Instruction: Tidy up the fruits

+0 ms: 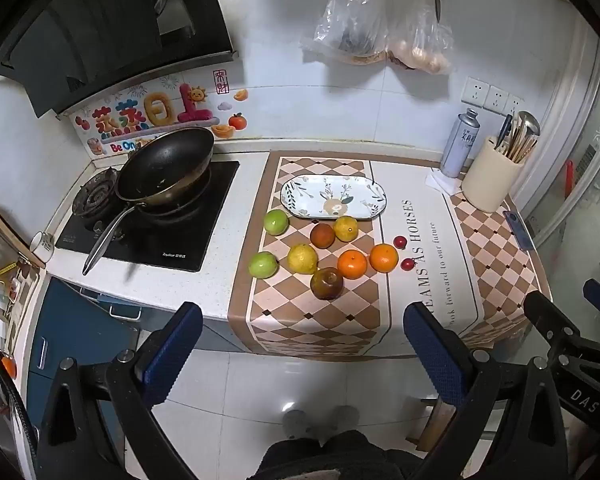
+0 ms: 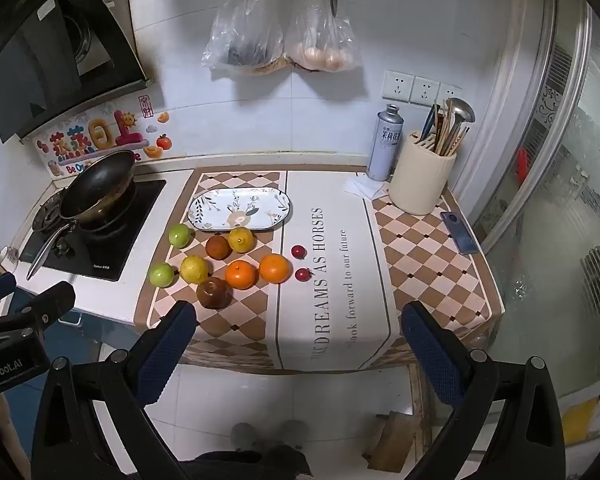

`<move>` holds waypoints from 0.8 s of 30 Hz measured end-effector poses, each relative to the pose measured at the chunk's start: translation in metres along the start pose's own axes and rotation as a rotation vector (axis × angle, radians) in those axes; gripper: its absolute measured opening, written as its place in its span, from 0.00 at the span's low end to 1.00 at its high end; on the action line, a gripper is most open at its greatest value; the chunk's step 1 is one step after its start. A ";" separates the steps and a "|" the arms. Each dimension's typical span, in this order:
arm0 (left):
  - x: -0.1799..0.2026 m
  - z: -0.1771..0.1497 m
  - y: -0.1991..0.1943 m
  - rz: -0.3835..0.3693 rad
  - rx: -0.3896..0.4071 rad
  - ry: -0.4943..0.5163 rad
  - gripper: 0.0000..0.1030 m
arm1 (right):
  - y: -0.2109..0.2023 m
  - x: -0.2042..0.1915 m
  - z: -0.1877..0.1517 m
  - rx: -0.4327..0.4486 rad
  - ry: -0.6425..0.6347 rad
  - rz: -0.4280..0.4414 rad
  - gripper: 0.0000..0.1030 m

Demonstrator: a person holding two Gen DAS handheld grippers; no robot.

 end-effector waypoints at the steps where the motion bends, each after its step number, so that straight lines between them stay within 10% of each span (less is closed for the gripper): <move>1: 0.000 0.000 0.000 0.000 -0.003 0.000 1.00 | 0.000 0.000 0.000 0.002 0.001 0.002 1.00; 24: -0.010 0.005 -0.005 0.002 0.005 -0.002 1.00 | -0.005 -0.009 0.006 0.017 -0.005 0.017 1.00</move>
Point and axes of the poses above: each gripper's, at about its wrist camera, not at the fingertips, and y roughly the way its jaws point, x to its right, z to its top, the point moved 4 cm from there along y, roughly the way its jaws point, and after that the axes turned 15 degrees about -y, right-handed, at the moved point
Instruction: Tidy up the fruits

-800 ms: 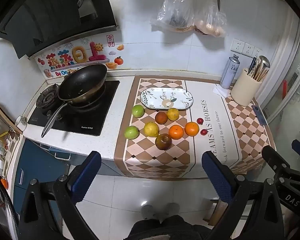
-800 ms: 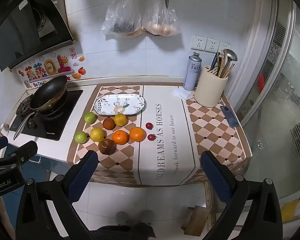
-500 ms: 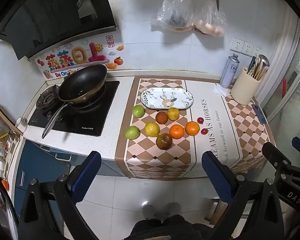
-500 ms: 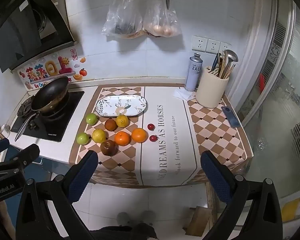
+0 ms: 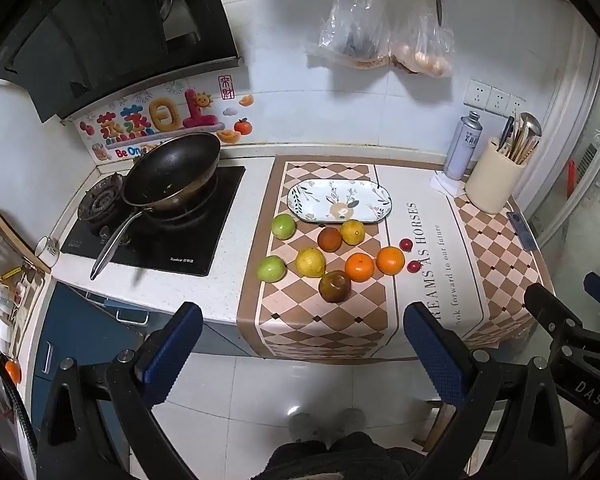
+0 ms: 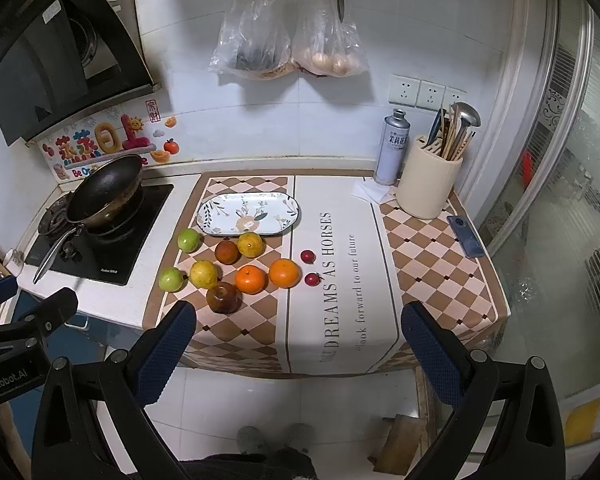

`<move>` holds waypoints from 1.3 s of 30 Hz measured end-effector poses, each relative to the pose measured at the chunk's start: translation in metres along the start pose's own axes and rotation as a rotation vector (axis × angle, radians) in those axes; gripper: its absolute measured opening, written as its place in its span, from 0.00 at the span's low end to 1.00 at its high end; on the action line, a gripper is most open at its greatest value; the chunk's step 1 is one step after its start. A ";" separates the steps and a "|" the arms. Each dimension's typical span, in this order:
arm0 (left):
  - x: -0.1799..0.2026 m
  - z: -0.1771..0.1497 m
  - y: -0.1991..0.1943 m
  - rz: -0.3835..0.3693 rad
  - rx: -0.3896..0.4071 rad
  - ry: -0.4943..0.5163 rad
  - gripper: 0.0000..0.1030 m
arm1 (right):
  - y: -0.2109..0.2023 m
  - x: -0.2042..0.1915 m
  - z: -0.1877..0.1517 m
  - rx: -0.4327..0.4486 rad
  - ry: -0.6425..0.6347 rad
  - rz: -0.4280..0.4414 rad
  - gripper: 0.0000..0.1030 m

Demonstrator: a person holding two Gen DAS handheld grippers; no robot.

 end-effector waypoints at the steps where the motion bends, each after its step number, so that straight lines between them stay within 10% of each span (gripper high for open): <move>1: 0.001 0.001 -0.001 0.002 0.001 0.001 1.00 | 0.000 0.000 0.000 0.000 0.001 0.001 1.00; 39: 0.000 0.002 -0.004 -0.001 0.010 0.004 1.00 | -0.009 0.003 -0.005 0.013 0.011 0.003 1.00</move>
Point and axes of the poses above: each gripper's, at about its wrist camera, not at the fingertips, and y roughly the way its jaws point, x to its right, z to its top, the point moved 4 cm from there along y, roughly the way its jaws point, and after that the axes turned 15 degrees about -y, right-handed, at the moved point
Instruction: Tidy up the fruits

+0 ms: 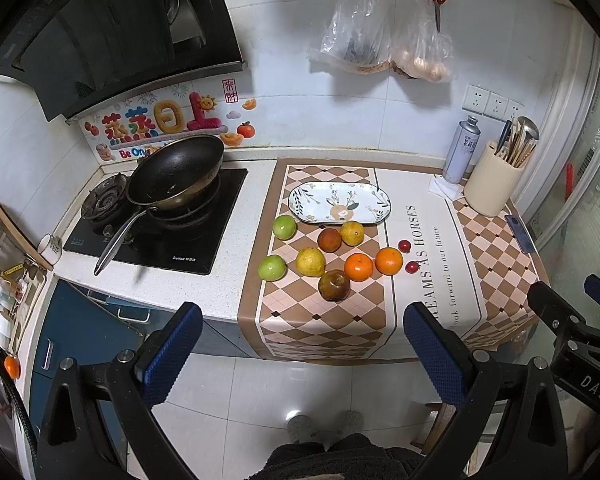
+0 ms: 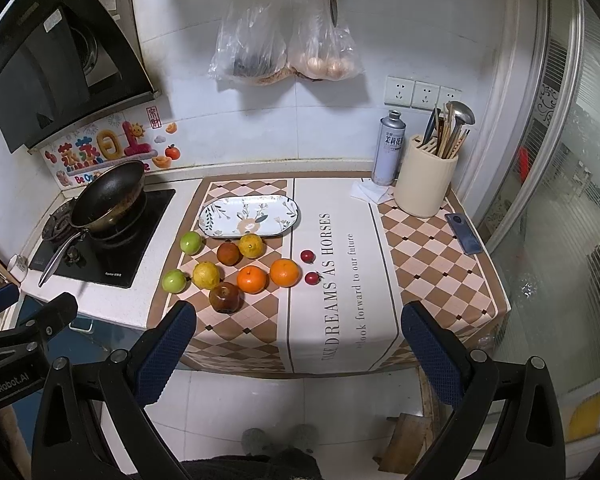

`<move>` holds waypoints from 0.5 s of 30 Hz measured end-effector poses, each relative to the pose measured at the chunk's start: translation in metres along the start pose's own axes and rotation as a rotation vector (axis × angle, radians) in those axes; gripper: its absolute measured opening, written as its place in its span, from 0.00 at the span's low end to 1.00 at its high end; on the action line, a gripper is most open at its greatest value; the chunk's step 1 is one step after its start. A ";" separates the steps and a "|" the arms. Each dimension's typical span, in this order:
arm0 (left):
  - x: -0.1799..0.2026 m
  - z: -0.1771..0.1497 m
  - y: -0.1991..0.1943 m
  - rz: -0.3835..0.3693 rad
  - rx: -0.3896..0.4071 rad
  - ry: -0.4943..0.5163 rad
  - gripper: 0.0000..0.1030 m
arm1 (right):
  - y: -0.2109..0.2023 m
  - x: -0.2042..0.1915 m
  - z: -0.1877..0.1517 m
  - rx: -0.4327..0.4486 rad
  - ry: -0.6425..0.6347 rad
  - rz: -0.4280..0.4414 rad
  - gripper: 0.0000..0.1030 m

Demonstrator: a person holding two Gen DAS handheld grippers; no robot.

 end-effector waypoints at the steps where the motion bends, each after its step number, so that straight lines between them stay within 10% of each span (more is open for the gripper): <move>1: 0.000 0.001 -0.001 0.000 0.002 0.000 1.00 | 0.000 0.000 0.000 0.000 0.000 0.000 1.00; 15: 0.000 0.001 -0.004 -0.001 0.007 -0.001 1.00 | -0.003 0.000 -0.002 0.005 0.004 0.004 1.00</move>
Point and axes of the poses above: each gripper's, at about its wrist camera, not at the fingertips, and y roughly the way its jaws point, x to its right, z to its top, the point moved 4 cm from there along y, roughly the way its jaws point, and after that the axes turned 15 degrees about -y, right-handed, at the moved point
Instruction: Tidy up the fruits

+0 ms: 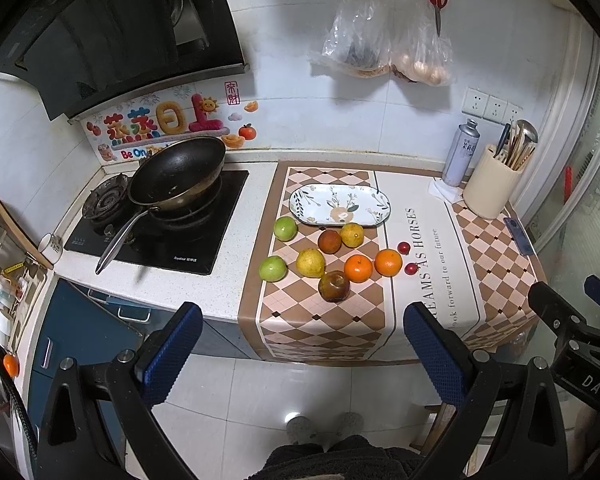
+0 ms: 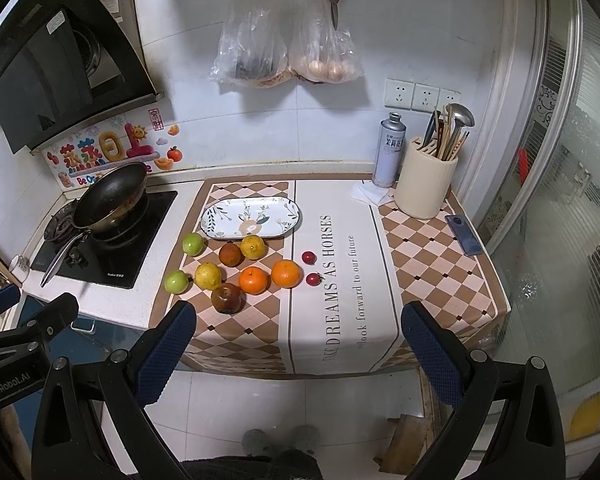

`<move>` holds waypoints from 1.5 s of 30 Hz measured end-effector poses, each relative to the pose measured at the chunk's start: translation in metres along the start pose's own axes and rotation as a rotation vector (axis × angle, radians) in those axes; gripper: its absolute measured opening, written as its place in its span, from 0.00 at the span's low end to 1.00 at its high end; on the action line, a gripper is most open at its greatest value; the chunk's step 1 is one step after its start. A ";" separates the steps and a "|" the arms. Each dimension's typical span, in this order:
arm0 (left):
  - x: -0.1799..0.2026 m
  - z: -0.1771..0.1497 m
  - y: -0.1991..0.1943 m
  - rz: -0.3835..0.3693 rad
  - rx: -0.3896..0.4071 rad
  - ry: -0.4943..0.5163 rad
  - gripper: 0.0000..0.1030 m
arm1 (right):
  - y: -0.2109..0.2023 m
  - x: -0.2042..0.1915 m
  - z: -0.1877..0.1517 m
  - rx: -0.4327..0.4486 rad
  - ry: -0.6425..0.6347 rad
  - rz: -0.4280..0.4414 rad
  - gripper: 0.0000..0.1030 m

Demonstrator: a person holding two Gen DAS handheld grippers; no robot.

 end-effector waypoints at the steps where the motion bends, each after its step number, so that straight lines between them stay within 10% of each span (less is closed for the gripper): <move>1: 0.000 0.000 -0.001 0.000 0.001 0.000 1.00 | -0.005 0.001 0.001 0.002 0.002 0.000 1.00; 17: 0.000 0.008 -0.005 0.008 0.042 0.001 1.00 | 0.000 -0.001 0.010 0.033 0.110 0.004 1.00; 26: -0.036 0.056 0.044 0.125 0.166 -0.015 1.00 | 0.082 -0.014 -0.002 -0.040 0.217 0.094 1.00; 45: -0.088 0.046 0.328 0.208 -0.496 -0.244 0.91 | 0.380 -0.033 0.050 -0.370 0.227 0.386 0.97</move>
Point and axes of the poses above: each gripper's, at about its wrist camera, not at the fingertips, and y roughly the way its jaws point, x to its right, z to its top, the point moved 4 cm from there along y, roughly the way its jaws point, and after that the axes turned 15 degrees about -y, right-handed, at the moved point
